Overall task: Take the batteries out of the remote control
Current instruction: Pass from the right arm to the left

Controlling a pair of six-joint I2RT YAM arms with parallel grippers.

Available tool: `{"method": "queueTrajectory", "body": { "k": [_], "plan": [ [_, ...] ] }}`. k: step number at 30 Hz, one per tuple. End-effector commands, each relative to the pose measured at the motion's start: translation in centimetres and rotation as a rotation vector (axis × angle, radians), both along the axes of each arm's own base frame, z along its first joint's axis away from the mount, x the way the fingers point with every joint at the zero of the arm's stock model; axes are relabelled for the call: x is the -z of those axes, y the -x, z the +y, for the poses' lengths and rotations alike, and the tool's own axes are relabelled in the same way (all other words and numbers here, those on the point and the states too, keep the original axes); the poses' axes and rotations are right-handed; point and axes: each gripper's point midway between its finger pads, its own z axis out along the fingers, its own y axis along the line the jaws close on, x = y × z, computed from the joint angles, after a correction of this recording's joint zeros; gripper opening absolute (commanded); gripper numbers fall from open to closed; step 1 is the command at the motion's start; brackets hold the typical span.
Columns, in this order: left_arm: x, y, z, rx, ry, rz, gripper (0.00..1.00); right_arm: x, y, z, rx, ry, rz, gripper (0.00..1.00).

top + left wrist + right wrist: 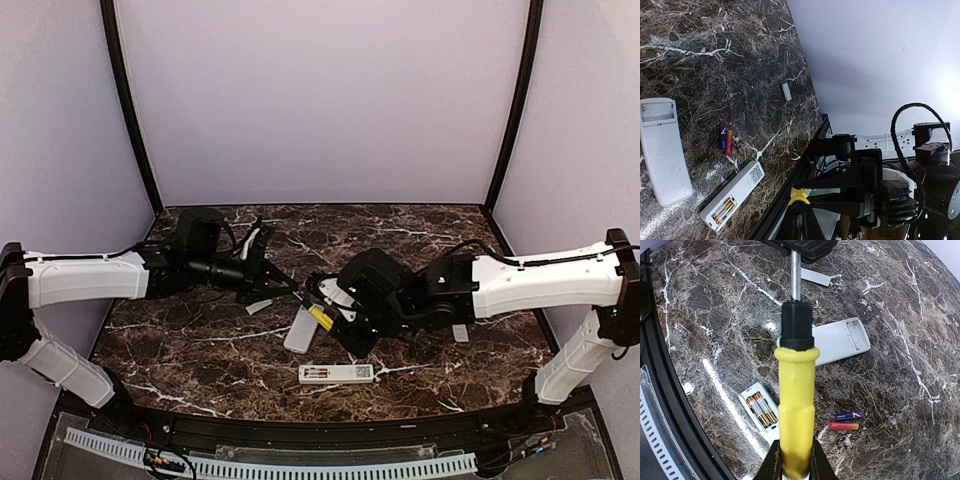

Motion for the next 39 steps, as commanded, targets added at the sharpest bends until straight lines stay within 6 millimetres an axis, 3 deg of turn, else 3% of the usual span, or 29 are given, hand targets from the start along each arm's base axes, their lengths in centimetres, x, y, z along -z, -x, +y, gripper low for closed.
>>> {"method": "queueTrajectory", "body": {
  "k": [1, 6, 11, 13, 16, 18, 23, 27, 32, 39],
  "plan": [
    [-0.7, 0.2, -0.1, 0.012, 0.001, -0.016, 0.00, -0.7, -0.3, 0.8, 0.006, -0.028, -0.030, 0.02],
    [-1.1, 0.0, 0.0, 0.000, 0.004, -0.030, 0.00, -1.0, -0.8, 0.4, 0.048, -0.031, -0.046, 0.06],
    [-2.9, -0.6, 0.7, -0.053, 0.024, -0.116, 0.00, -3.3, -1.0, 0.5, 0.082, -0.117, -0.056, 0.40],
    [-4.1, -0.9, 1.1, -0.088, 0.046, -0.164, 0.00, -4.8, -1.7, 0.1, 0.145, -0.180, -0.079, 0.49],
    [-6.3, -1.5, 2.0, -0.158, 0.083, -0.249, 0.00, -7.0, -2.6, -0.9, 0.259, -0.307, -0.082, 0.77],
    [-8.2, -2.0, 2.3, -0.197, 0.134, -0.322, 0.00, -8.6, -2.8, -1.1, 0.293, -0.425, -0.044, 0.85],
    [-11.6, -1.6, 2.8, -0.217, 0.267, -0.454, 0.00, -11.7, -3.9, -1.9, 0.378, -0.738, 0.127, 0.90],
    [-14.3, -0.7, 2.7, -0.172, 0.343, -0.562, 0.00, -14.8, -4.1, -2.8, 0.375, -0.984, 0.133, 0.92],
    [-16.7, 0.3, 3.1, -0.159, 0.436, -0.658, 0.00, -16.8, -3.5, -2.6, 0.297, -1.035, 0.147, 0.96],
    [-17.2, 2.0, 2.5, -0.077, 0.524, -0.672, 0.00, -19.0, -1.9, -3.1, 0.156, -1.154, 0.146, 0.99]
  ]
}}
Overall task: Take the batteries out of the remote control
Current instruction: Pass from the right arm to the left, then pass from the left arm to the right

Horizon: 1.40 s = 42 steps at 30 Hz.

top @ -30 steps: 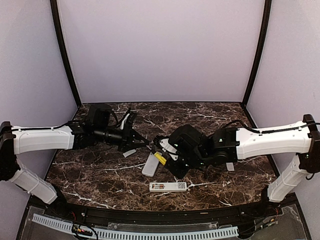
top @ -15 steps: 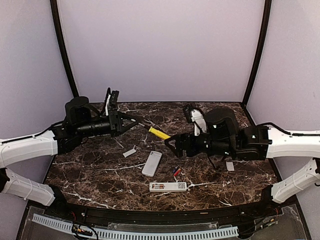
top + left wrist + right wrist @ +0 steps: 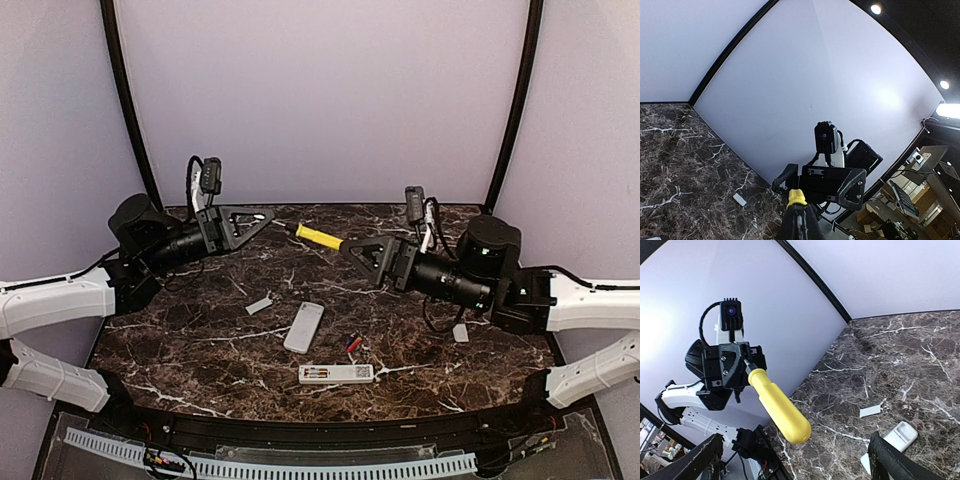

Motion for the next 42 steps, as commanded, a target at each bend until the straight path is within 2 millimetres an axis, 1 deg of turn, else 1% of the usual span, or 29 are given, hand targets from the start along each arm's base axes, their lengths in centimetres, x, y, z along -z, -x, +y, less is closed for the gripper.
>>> {"method": "queueTrajectory", "body": {
  "k": [1, 5, 7, 10, 17, 28, 35, 42],
  "plan": [
    [-2.1, 2.5, -0.3, 0.095, 0.088, -0.105, 0.00, -3.2, 1.1, -0.2, -0.089, -0.138, -0.069, 0.99],
    [-2.8, 3.5, -0.7, 0.135, 0.101, -0.138, 0.00, -3.7, 1.4, 0.6, -0.143, -0.145, -0.085, 0.98],
    [-3.0, 3.6, -0.9, 0.139, 0.104, -0.143, 0.00, -4.3, 1.7, 1.2, -0.177, -0.152, -0.100, 0.97],
    [-3.0, 3.7, -1.1, 0.144, 0.110, -0.144, 0.00, -4.6, 1.9, 1.9, -0.210, -0.159, -0.108, 0.95],
    [-2.6, 3.8, -1.5, 0.153, 0.116, -0.132, 0.00, -5.5, 2.5, 3.3, -0.282, -0.169, -0.138, 0.78],
    [-2.2, 3.4, -1.7, 0.141, 0.106, -0.124, 0.00, -5.5, 2.6, 3.9, -0.302, -0.165, -0.144, 0.57],
    [-2.2, 3.2, -1.6, 0.130, 0.111, -0.121, 0.00, -5.3, 2.5, 4.1, -0.302, -0.167, -0.139, 0.52],
    [-1.7, 3.2, -1.9, 0.144, 0.110, -0.103, 0.00, -5.3, 2.3, 3.9, -0.291, -0.171, -0.139, 0.42]
  ]
}}
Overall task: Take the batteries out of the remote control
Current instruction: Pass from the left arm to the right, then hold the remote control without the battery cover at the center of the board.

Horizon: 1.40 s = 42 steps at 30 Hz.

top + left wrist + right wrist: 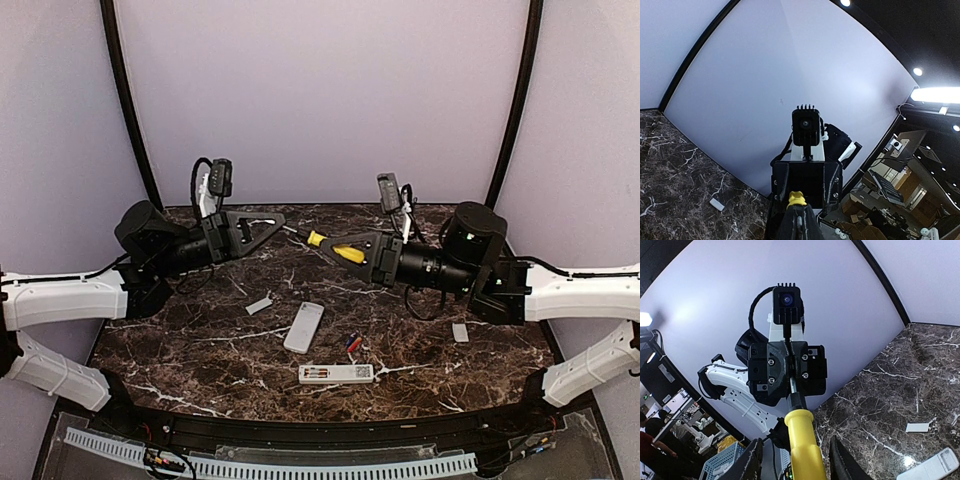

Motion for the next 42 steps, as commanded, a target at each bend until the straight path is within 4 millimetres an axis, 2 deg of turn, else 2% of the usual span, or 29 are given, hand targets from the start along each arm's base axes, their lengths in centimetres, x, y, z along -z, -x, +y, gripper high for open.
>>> {"method": "queueTrajectory", "body": {
  "k": [1, 7, 19, 23, 24, 26, 27, 28, 30, 31, 32, 33, 34, 35, 36, 37, 38, 39, 40, 41, 42],
  "plan": [
    [-0.3, 0.5, 0.1, 0.012, 0.023, -0.018, 0.00, -2.0, -0.2, -0.2, 0.008, -0.056, -0.033, 0.40],
    [0.2, 0.4, 0.0, 0.014, 0.012, -0.008, 0.00, -1.9, -0.4, -0.2, 0.019, -0.052, -0.030, 0.27],
    [0.6, 0.4, 0.1, 0.004, 0.002, -0.010, 0.00, -1.9, -0.4, -0.3, 0.026, -0.057, -0.029, 0.14],
    [0.8, 0.3, 0.0, 0.003, -0.002, -0.003, 0.00, -1.9, -0.5, -0.4, 0.033, -0.054, -0.028, 0.04],
    [1.1, 0.1, 0.0, -0.005, -0.010, 0.009, 0.03, -1.8, -0.7, -0.5, 0.041, -0.051, -0.023, 0.01],
    [1.3, -0.2, -0.1, -0.016, -0.028, 0.020, 0.27, -1.3, -1.1, -0.5, 0.064, -0.022, -0.008, 0.00],
    [1.4, -0.2, -0.1, -0.019, -0.033, 0.020, 0.35, -1.1, -1.2, -0.6, 0.076, -0.008, -0.007, 0.00],
    [1.6, -0.3, 0.0, -0.030, -0.044, 0.023, 0.47, -1.0, -1.3, -0.7, 0.087, 0.006, -0.006, 0.00],
    [2.0, -0.4, 0.1, -0.050, -0.068, 0.023, 0.62, -0.6, -1.8, -1.3, 0.127, 0.041, 0.000, 0.00],
    [3.0, -0.6, 0.1, -0.059, -0.105, 0.052, 0.64, -0.3, -2.0, -1.7, 0.149, 0.064, 0.005, 0.00],
    [3.1, -0.7, 0.3, -0.081, -0.122, 0.043, 0.67, 0.1, -2.3, -2.1, 0.172, 0.098, 0.012, 0.00],
    [4.8, -0.8, 0.3, -0.089, -0.184, 0.083, 0.67, 0.8, -2.6, -2.6, 0.198, 0.139, 0.020, 0.00],
    [5.1, -0.8, 0.6, -0.113, -0.209, 0.069, 0.68, 1.6, -2.8, -3.1, 0.221, 0.184, 0.035, 0.00],
    [7.2, -0.9, 0.7, -0.125, -0.288, 0.097, 0.68, 2.4, -2.9, -3.8, 0.248, 0.230, 0.053, 0.00],
    [7.7, -0.7, 1.0, -0.141, -0.314, 0.099, 0.68, 3.0, -2.9, -4.5, 0.263, 0.264, 0.067, 0.00],
    [10.0, -0.5, 1.3, -0.142, -0.386, 0.125, 0.68, 4.2, -2.7, -4.9, 0.265, 0.311, 0.086, 0.00],
    [10.7, -0.2, 1.6, -0.149, -0.410, 0.131, 0.68, 5.1, -2.3, -5.5, 0.264, 0.352, 0.106, 0.00],
    [12.8, 0.3, 2.0, -0.146, -0.470, 0.153, 0.68, 6.2, -2.2, -6.2, 0.280, 0.398, 0.129, 0.00],
    [13.5, 0.7, 2.2, -0.145, -0.493, 0.156, 0.68, 7.5, -2.0, -6.8, 0.285, 0.447, 0.157, 0.00],
    [15.6, 1.3, 2.7, -0.138, -0.551, 0.174, 0.68, 8.6, -1.6, -7.3, 0.284, 0.491, 0.185, 0.00],
    [16.3, 1.7, 2.8, -0.137, -0.575, 0.172, 0.68, 9.8, -1.1, -7.7, 0.279, 0.534, 0.214, 0.00]
  ]
}}
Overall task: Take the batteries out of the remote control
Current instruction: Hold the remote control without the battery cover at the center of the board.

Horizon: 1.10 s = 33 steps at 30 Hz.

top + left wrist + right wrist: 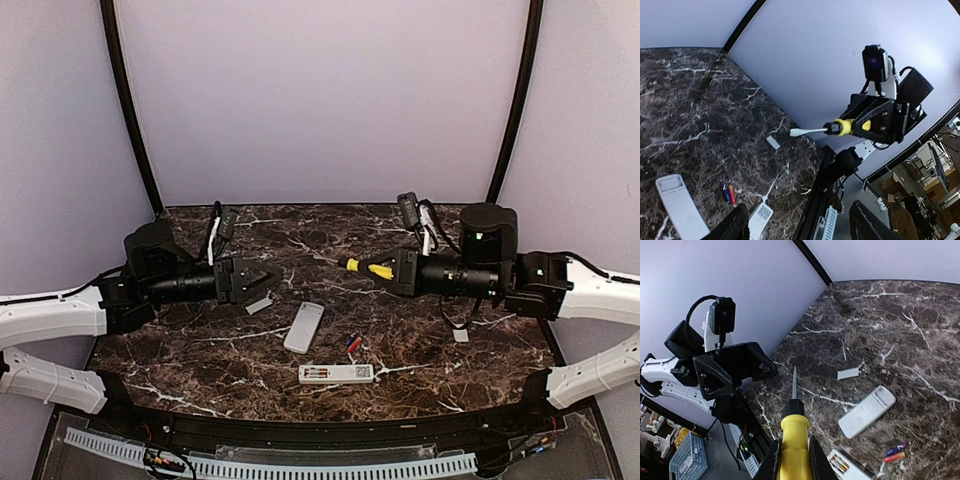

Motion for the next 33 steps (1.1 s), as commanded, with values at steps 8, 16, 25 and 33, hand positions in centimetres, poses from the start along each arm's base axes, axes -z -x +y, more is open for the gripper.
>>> {"method": "queueTrajectory", "body": {
  "k": [8, 16, 25, 33],
  "plan": [
    [15.1, 5.0, 0.5, 0.085, -0.440, 0.144, 0.60, 11.4, 4.8, -3.6, 0.038, 0.409, 0.315, 0.00],
    [18.7, 5.2, -0.9, 0.112, -0.488, 0.280, 0.42, 14.0, 6.3, -1.9, 0.026, 0.513, 0.364, 0.00],
    [21.8, 5.4, -1.2, 0.117, -0.555, 0.385, 0.30, 15.2, 6.2, -1.2, 0.023, 0.562, 0.370, 0.00],
    [23.0, 5.0, -1.3, 0.101, -0.600, 0.428, 0.25, 16.0, 6.8, 0.1, -0.027, 0.560, 0.402, 0.00]
  ]
}}
